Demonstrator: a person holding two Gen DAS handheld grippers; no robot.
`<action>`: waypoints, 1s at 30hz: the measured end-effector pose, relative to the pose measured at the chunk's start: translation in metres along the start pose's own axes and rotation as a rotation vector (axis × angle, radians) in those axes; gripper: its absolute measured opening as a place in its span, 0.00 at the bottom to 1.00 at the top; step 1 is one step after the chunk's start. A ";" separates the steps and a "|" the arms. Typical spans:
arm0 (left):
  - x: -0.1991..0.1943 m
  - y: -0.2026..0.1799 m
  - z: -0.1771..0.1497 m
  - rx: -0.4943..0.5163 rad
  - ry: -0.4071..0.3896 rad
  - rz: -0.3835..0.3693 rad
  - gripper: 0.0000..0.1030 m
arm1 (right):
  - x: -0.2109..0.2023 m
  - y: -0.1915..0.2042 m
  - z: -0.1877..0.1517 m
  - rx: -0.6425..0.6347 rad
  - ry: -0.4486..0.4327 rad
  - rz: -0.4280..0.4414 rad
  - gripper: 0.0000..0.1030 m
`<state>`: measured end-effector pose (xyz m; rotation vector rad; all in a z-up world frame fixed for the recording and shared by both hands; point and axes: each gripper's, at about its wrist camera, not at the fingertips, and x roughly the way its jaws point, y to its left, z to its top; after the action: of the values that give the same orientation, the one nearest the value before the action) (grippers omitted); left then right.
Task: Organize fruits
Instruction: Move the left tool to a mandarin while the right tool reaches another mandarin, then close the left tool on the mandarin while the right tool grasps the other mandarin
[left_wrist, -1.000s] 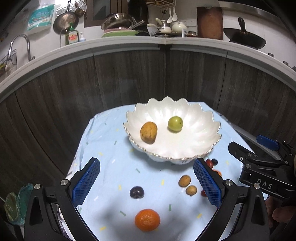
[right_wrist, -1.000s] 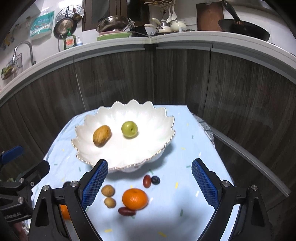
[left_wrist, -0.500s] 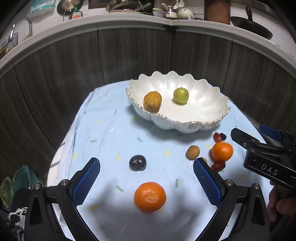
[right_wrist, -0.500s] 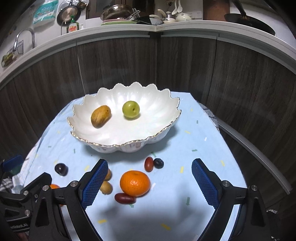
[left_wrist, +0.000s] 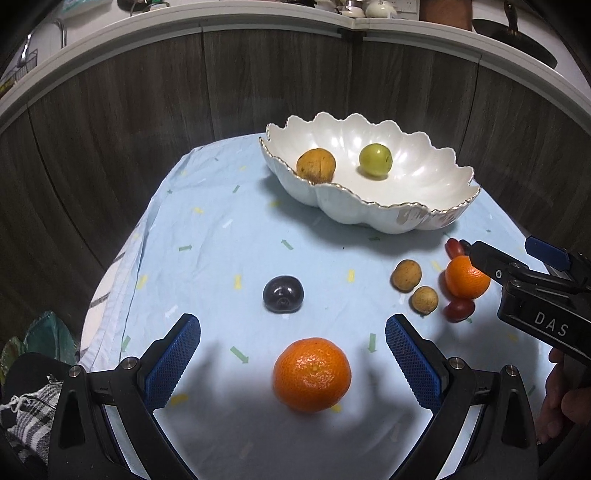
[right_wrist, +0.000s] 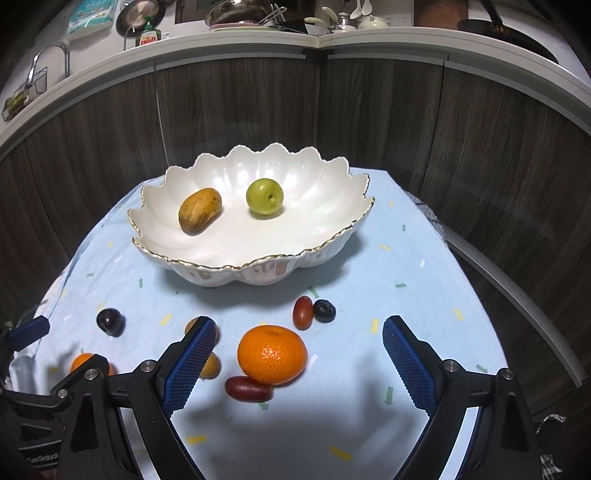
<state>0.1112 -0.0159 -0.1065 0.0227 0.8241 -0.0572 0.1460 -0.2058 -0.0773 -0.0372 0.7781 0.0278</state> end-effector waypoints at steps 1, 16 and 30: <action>0.001 0.000 0.000 -0.001 0.002 0.001 0.98 | 0.002 0.000 -0.001 0.001 0.004 0.002 0.90; 0.015 -0.003 -0.010 0.000 0.052 -0.014 0.76 | 0.024 0.004 -0.007 0.001 0.067 0.002 0.88; 0.023 -0.005 -0.019 -0.003 0.093 -0.036 0.46 | 0.039 0.010 -0.011 0.006 0.128 0.088 0.47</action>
<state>0.1126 -0.0216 -0.1361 0.0077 0.9174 -0.0890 0.1653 -0.1962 -0.1128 0.0008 0.9079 0.1072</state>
